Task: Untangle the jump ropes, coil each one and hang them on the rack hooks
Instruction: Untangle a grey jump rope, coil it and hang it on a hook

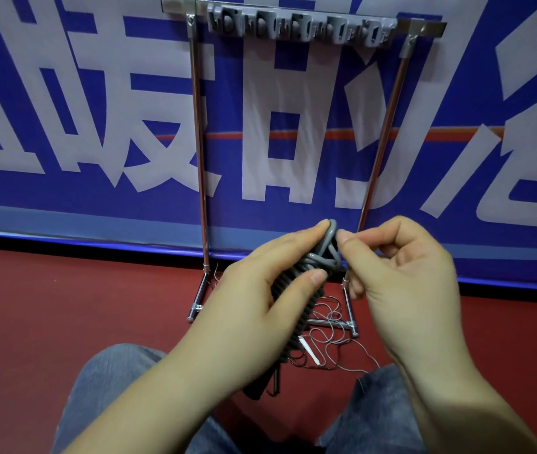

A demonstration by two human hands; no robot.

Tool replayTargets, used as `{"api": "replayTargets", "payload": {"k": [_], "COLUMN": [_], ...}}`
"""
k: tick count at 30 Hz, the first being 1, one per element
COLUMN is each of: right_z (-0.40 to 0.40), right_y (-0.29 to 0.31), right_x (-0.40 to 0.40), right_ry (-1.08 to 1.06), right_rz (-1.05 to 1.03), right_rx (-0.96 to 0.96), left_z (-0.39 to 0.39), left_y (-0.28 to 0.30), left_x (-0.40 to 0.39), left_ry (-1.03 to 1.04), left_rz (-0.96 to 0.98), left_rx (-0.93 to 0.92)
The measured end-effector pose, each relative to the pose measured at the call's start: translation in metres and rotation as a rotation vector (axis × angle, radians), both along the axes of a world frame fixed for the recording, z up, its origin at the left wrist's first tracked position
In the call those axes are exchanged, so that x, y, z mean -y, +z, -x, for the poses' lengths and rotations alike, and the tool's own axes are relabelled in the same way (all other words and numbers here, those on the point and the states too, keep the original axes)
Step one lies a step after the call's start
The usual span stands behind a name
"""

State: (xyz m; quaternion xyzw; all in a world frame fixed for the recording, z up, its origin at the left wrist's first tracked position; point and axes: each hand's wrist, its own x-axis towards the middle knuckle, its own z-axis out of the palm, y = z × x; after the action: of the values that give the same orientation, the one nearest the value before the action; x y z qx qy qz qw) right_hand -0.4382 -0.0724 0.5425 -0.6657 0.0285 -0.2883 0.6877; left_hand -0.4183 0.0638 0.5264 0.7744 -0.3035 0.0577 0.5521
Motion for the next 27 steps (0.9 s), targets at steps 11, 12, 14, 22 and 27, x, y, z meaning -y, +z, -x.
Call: {"api": "replayTargets", "payload": {"k": [11,12,14,22,27], "right_z": [0.002,0.002,0.002,-0.001,0.008], "right_y": [-0.008,-0.011,-0.013,-0.01,-0.005], "right_x": [-0.007,-0.007,-0.006,-0.003,-0.01], "right_ry": [-0.025,-0.025,-0.03,-0.148,-0.154], "right_rz": [0.323,0.358,0.419,0.618,0.397], "right_rx": [0.089,0.097,0.122,0.196,0.138], "left_z": [-0.001,-0.001,-0.001,-0.006,-0.005], "left_y": [0.004,0.004,0.006,0.012,0.009], "left_x": [-0.005,-0.006,-0.007,-0.013,-0.009], "left_ry": [0.007,0.012,0.006,-0.108,-0.143], "left_rz": [0.135,0.142,0.137,0.144,0.176], "left_rx": [-0.095,-0.116,-0.134,-0.144,-0.095]}}
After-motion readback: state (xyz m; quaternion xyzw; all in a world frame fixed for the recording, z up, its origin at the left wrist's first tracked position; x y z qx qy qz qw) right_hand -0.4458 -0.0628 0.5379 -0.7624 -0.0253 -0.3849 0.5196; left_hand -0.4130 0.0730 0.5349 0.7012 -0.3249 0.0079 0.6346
